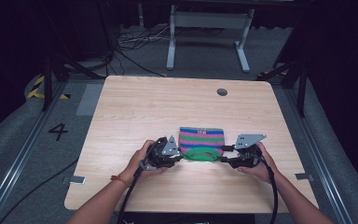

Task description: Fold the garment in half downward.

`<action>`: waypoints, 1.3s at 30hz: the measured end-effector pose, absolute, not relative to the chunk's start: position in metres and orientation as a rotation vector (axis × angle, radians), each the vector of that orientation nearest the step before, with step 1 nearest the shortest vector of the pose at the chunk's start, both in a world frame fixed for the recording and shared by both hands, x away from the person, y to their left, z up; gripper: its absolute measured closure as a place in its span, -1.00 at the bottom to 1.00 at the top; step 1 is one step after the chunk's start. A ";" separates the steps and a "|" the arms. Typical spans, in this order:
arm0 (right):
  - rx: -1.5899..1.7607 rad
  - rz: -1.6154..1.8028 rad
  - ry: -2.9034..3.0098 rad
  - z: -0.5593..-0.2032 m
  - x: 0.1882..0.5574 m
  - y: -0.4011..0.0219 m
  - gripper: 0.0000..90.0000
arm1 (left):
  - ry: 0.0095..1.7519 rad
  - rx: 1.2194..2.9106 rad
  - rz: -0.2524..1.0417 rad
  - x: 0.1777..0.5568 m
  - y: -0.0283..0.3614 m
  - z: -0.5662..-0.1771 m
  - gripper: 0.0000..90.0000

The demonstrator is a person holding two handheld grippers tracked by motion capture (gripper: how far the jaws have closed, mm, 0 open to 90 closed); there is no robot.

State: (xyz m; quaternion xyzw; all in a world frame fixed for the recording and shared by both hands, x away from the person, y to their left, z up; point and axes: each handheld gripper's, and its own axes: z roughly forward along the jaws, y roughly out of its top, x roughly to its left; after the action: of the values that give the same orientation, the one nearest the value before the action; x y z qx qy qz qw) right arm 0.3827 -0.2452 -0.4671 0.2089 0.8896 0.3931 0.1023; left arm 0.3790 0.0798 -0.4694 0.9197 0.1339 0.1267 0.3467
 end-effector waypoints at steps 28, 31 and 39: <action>0.725 0.897 2.516 -0.466 0.356 -0.297 -0.46 | 0.585 2.431 0.442 0.349 0.167 -0.465 -0.57; 0.748 0.900 2.506 -0.467 0.355 -0.304 -0.47 | 0.603 2.439 0.449 0.347 0.173 -0.469 -0.56; 0.854 0.905 2.465 -0.473 0.350 -0.329 -0.48 | 0.653 2.443 0.455 0.340 0.194 -0.474 -0.58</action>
State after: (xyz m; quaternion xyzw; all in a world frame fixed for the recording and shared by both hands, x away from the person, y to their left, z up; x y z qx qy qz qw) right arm 0.3503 -0.3294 -0.4726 0.3036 0.8767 0.3218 0.1889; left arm 0.3399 0.1941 -0.4742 0.9121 0.2439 0.1698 0.2824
